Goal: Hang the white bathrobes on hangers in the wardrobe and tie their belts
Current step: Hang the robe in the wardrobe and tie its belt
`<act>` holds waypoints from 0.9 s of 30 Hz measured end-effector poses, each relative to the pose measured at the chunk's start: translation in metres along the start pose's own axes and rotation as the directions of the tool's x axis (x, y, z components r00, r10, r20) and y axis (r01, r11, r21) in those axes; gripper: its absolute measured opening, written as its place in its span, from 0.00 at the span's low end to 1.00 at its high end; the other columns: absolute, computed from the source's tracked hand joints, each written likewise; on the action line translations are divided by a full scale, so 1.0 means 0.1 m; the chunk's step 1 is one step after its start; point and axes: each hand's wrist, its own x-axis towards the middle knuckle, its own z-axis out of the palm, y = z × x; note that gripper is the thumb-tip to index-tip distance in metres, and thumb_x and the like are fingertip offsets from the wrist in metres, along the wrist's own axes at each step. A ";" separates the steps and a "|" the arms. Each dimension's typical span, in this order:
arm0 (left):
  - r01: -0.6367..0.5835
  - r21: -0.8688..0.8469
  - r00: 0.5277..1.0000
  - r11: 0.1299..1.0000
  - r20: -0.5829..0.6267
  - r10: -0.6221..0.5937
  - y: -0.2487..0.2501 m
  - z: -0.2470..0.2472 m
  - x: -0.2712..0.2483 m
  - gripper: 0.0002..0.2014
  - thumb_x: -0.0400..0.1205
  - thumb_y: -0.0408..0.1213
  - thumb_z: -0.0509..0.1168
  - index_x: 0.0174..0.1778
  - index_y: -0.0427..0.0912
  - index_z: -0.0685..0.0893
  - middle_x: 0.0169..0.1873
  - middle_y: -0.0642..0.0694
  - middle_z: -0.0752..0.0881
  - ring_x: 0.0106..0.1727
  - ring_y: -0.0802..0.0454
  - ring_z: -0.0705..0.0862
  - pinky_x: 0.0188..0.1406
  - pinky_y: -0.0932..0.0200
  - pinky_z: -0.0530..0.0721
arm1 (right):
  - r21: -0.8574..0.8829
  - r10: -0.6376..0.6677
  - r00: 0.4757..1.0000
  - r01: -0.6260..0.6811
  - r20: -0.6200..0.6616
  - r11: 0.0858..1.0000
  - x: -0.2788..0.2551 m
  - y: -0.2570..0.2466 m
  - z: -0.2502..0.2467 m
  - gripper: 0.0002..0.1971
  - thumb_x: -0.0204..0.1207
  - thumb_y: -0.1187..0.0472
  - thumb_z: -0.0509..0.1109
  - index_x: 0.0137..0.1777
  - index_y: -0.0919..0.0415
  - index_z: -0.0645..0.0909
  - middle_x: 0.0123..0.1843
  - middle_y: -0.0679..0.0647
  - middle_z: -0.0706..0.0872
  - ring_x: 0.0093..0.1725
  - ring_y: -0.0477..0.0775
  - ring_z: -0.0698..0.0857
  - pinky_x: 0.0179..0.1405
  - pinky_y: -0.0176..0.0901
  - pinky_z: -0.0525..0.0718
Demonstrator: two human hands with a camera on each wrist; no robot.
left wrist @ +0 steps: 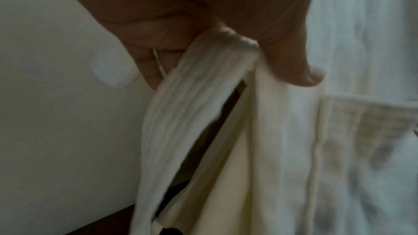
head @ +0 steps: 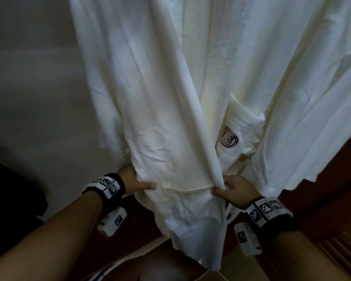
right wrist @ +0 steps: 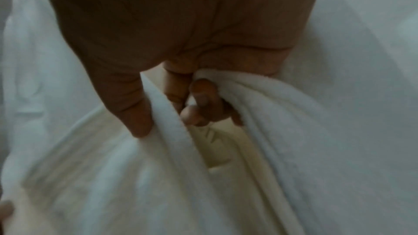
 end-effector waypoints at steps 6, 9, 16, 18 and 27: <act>0.080 0.086 0.995 0.993 -0.072 -0.073 -0.38 -0.31 -0.22 0.42 0.66 0.69 0.70 0.71 0.47 0.75 0.64 0.47 0.83 0.60 0.49 0.82 0.59 0.56 0.79 | -0.236 0.073 0.994 -0.051 0.086 0.970 0.20 0.22 -0.16 0.06 0.77 0.53 0.72 0.50 0.42 0.88 0.41 0.39 0.86 0.43 0.42 0.83 0.43 0.34 0.80; 0.083 0.190 0.991 0.978 -0.120 -0.061 -0.48 -0.54 -0.31 0.18 0.76 0.58 0.69 0.57 0.52 0.82 0.57 0.47 0.85 0.56 0.49 0.82 0.53 0.60 0.75 | -0.369 0.072 0.997 -0.053 0.037 0.928 0.33 0.36 -0.24 0.13 0.81 0.57 0.66 0.58 0.41 0.87 0.66 0.43 0.85 0.63 0.47 0.83 0.63 0.38 0.79; 0.128 0.085 0.931 0.988 -0.354 -0.091 -0.62 -0.98 -0.39 0.10 0.79 0.40 0.70 0.38 0.40 0.79 0.35 0.40 0.83 0.40 0.40 0.81 0.39 0.51 0.76 | -0.419 0.072 0.996 -0.083 -0.044 0.904 0.46 0.29 -0.33 0.14 0.81 0.54 0.64 0.61 0.38 0.85 0.70 0.45 0.83 0.66 0.51 0.82 0.64 0.41 0.79; 0.186 0.090 0.842 0.978 -0.528 -0.112 -0.62 -1.09 -0.40 0.13 0.76 0.39 0.73 0.33 0.38 0.76 0.31 0.38 0.81 0.34 0.40 0.79 0.34 0.52 0.74 | -0.428 0.069 0.995 -0.091 -0.066 0.899 0.47 0.22 -0.27 0.13 0.81 0.53 0.64 0.61 0.39 0.86 0.67 0.46 0.85 0.64 0.51 0.83 0.62 0.40 0.79; 0.523 -0.075 0.547 0.849 -0.735 -0.402 -0.87 -1.50 -0.60 0.08 0.79 0.31 0.65 0.47 0.29 0.77 0.49 0.23 0.81 0.49 0.25 0.82 0.45 0.41 0.81 | -0.354 0.147 0.979 -0.190 -0.145 0.916 0.31 0.11 -0.13 0.16 0.80 0.55 0.65 0.65 0.42 0.83 0.69 0.51 0.83 0.65 0.56 0.82 0.61 0.47 0.81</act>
